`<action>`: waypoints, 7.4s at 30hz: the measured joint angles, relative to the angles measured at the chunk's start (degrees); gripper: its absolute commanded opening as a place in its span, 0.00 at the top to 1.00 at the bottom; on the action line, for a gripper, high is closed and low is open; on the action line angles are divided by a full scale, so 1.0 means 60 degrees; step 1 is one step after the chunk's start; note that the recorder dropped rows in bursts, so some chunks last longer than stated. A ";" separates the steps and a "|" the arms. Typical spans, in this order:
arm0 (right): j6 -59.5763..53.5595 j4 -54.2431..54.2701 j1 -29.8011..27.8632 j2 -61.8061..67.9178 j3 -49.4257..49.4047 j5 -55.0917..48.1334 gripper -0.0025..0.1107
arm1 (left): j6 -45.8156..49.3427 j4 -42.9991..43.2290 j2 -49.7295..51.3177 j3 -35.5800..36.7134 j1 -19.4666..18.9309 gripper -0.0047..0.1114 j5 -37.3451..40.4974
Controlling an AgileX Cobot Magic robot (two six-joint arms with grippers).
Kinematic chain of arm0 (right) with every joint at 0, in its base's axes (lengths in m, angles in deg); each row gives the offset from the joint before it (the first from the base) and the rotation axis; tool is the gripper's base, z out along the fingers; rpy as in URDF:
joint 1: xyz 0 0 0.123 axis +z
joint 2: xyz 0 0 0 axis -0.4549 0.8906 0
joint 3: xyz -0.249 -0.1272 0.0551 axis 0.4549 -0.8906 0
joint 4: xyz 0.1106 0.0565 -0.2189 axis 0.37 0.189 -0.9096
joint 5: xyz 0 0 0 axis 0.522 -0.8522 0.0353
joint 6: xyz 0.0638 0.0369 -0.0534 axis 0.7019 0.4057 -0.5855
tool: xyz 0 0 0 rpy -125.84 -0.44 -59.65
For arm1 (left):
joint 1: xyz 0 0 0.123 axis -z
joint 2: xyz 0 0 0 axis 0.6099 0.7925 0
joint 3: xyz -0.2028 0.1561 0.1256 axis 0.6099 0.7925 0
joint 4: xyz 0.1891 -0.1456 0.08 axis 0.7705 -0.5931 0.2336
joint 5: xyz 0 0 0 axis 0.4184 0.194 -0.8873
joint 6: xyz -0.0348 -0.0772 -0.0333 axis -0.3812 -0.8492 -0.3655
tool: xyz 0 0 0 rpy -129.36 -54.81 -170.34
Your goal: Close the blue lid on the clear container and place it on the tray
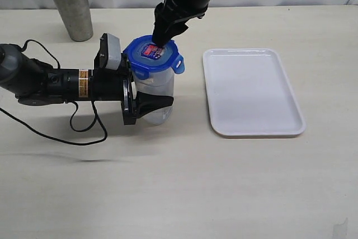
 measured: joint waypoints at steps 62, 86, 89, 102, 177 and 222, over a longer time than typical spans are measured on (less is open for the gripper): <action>-0.0169 0.3129 -0.0265 -0.0141 -0.2563 0.1721 0.64 | -0.0391 0.0652 -0.0340 0.0044 -0.0119 0.96 0.0346; 0.0091 0.3847 -0.0554 0.0021 -0.2583 0.1422 0.62 | -0.0553 0.0859 -0.0460 0.0051 -0.0119 0.96 0.0556; 0.0368 0.3153 -0.0420 0.0175 -0.1892 0.0951 0.51 | -0.0587 0.0837 -0.0460 0.0051 -0.0119 0.96 0.0576; 0.0501 0.0235 -0.0188 -0.0256 -0.0060 -0.0013 0.47 | -0.0551 0.0452 -0.0508 0.0033 -0.0119 0.96 0.0862; -0.3506 -0.5120 0.3179 -0.1867 -0.3716 0.3663 0.68 | -0.0649 0.0180 -0.0495 0.0033 -0.0340 0.96 0.0881; -0.3960 -0.4656 0.3227 -0.2951 -0.3818 0.2401 0.57 | -0.0421 0.0523 -0.0495 0.0016 -0.0174 0.96 0.0376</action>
